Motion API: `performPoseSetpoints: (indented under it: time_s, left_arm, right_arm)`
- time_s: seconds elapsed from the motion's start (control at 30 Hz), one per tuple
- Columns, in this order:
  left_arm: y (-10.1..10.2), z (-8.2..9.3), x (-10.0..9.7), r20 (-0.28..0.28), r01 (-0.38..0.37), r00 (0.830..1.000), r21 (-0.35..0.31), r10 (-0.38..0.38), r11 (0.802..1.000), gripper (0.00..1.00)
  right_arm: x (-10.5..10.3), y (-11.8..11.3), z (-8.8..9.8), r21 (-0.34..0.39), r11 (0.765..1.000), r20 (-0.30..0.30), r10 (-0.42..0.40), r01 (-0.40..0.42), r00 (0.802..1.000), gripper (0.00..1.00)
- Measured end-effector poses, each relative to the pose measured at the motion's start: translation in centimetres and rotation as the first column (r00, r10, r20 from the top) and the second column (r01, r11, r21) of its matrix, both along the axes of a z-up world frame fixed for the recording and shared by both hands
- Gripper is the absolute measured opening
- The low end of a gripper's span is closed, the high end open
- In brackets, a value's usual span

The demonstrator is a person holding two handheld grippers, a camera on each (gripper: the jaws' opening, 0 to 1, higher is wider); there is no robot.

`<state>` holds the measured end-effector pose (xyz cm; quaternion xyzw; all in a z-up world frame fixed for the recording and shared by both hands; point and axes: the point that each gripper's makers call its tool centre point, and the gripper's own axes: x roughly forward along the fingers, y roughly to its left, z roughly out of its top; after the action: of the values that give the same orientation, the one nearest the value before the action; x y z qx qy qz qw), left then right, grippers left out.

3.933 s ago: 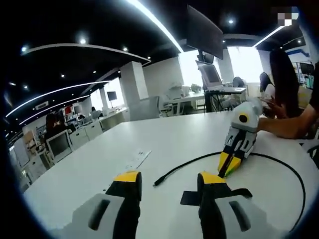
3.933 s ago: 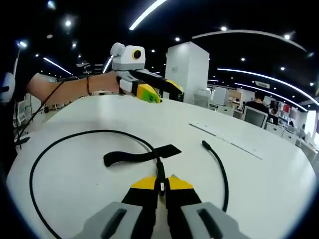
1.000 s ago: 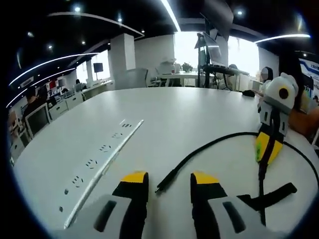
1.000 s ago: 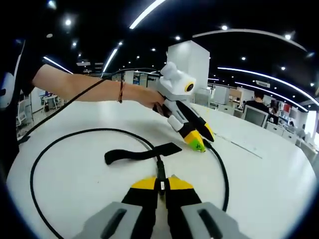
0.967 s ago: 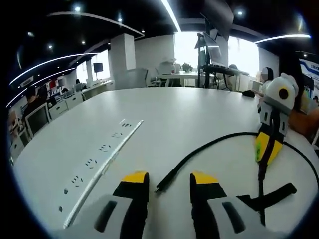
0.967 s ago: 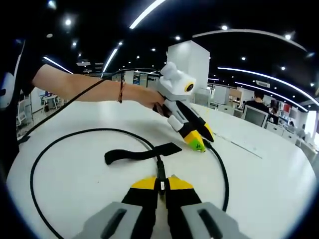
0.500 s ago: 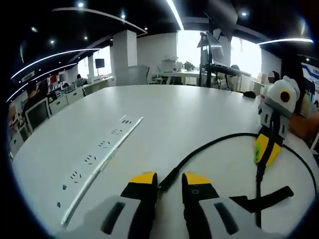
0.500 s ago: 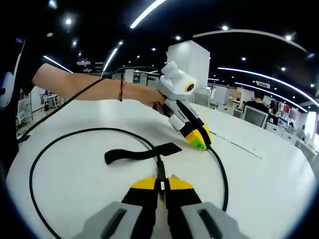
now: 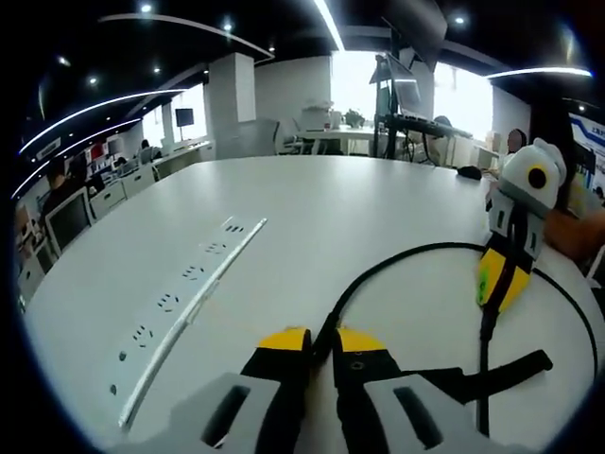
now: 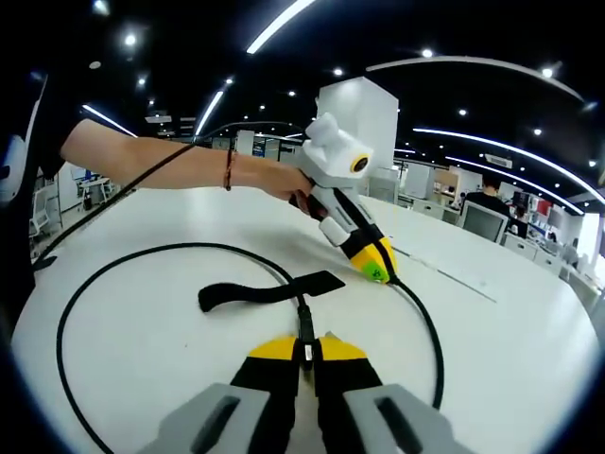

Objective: Find the charging cable on the desk, coil it up and secure with Velcro.

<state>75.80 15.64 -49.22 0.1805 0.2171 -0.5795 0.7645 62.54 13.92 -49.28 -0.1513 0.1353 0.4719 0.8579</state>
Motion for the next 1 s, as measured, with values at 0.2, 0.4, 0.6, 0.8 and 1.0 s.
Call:
performPoseSetpoints:
  time_s: [0.2, 0.4, 0.6, 0.8, 1.0]
  left_arm:
    - [0.2, 0.0, -0.4, 0.004, 0.008, 1.0, 0.015, -0.008, 1.0, 0.09]
    - [0.5, 0.0, -0.9, 0.013, 0.002, 1.0, 0.029, -0.002, 1.0, 0.08]
    - [1.1, 0.2, -1.4, 0.013, -0.02, 1.0, 0.016, 0.02, 1.0, 0.08]
    - [1.7, 0.9, -1.7, 0.022, -0.04, 0.999, 0.01, 0.04, 0.999, 0.08]
    - [2.1, 1.5, -2.2, 0.033, -0.055, 0.998, 0.007, 0.055, 0.998, 0.07]
  right_arm:
    - [-0.1, 0.0, 0.0, -0.003, 1.0, 0.002, 0.0, 0.0, 1.0, 0.08]
    - [-0.1, 0.0, 0.0, -0.006, 1.0, 0.003, -0.001, 0.001, 1.0, 0.08]
    - [-0.1, 0.0, 0.0, -0.009, 1.0, 0.005, -0.004, 0.004, 1.0, 0.08]
    - [-0.1, 0.0, 0.0, -0.008, 1.0, 0.004, -0.007, 0.007, 1.0, 0.08]
    - [-0.2, -0.1, 0.0, -0.008, 1.0, 0.003, -0.009, 0.009, 1.0, 0.08]
